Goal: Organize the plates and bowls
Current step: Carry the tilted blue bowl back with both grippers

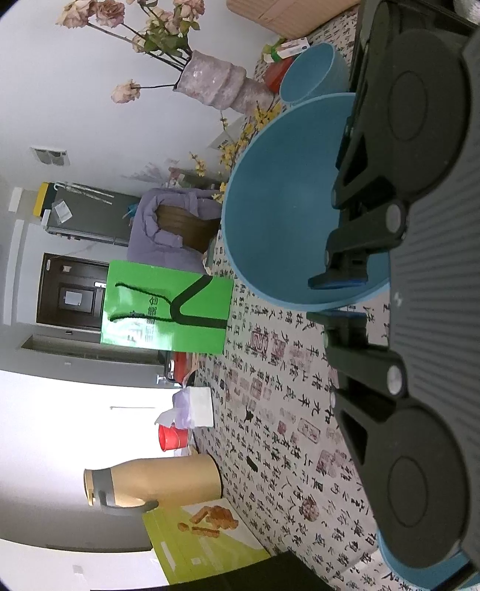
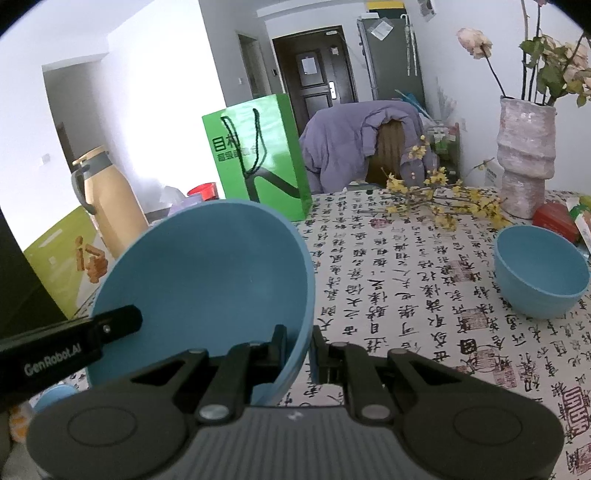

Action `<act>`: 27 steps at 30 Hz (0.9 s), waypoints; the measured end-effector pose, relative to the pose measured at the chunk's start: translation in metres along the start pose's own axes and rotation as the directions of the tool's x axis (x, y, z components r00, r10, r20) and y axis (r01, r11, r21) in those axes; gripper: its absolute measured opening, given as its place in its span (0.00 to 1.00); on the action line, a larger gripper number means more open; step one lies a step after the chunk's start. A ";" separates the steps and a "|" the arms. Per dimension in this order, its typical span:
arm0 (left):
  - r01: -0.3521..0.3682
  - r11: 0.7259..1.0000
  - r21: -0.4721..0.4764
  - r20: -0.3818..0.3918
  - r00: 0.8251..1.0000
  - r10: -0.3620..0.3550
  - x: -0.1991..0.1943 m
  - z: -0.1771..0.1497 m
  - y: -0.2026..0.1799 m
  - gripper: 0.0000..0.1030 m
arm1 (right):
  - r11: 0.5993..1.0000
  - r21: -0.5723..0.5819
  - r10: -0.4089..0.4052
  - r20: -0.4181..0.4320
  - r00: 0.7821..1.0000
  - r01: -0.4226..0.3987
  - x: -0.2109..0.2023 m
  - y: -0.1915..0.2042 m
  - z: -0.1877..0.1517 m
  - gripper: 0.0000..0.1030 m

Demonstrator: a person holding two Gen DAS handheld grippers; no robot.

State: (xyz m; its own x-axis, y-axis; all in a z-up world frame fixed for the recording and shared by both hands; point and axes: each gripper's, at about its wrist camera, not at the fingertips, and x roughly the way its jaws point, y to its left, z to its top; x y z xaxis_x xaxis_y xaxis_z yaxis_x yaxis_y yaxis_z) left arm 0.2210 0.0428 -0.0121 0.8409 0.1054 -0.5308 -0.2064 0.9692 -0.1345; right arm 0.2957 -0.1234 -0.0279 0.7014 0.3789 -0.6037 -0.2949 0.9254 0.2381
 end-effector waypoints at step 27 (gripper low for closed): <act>-0.046 0.997 -0.062 0.036 0.998 0.048 -0.035 -0.006 0.054 0.11 | 0.996 -0.036 0.083 -0.024 0.996 -0.083 -0.002 0.055 -0.011 0.12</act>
State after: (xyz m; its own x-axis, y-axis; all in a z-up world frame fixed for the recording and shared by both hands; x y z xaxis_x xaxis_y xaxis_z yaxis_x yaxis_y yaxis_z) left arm 0.1772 0.0900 -0.0054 0.8477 0.1597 -0.5059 -0.2750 0.9477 -0.1616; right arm 0.2709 -0.0735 -0.0221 0.6592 0.4536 -0.5998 -0.3757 0.8896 0.2599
